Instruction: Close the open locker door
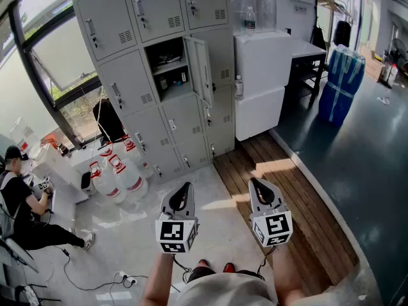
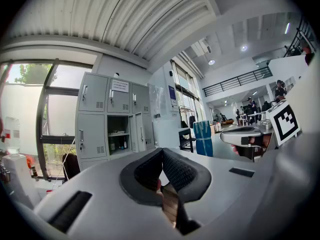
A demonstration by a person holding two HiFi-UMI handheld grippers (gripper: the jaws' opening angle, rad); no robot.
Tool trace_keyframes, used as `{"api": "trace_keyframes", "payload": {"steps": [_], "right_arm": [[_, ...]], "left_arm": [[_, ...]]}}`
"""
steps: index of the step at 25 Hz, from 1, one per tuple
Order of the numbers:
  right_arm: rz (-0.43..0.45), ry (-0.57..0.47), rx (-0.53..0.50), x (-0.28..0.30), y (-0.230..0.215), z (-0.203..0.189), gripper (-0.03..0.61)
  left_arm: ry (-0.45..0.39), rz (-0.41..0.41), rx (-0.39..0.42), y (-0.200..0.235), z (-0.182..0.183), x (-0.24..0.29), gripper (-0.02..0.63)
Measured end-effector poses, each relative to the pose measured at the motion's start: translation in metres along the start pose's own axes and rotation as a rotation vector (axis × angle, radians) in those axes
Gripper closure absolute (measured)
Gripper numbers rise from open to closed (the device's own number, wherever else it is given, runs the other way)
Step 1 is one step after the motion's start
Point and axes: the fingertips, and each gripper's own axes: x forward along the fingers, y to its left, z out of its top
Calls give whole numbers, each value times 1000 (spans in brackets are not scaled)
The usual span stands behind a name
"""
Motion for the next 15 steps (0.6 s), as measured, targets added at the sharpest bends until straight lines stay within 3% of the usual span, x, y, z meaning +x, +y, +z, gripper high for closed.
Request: {"api": "trace_keyframes", "payload": {"steps": [15], "right_arm": [[4, 20, 24, 20, -13, -12, 560]], "left_arm": [[12, -10, -10, 5, -6, 29, 592]]}}
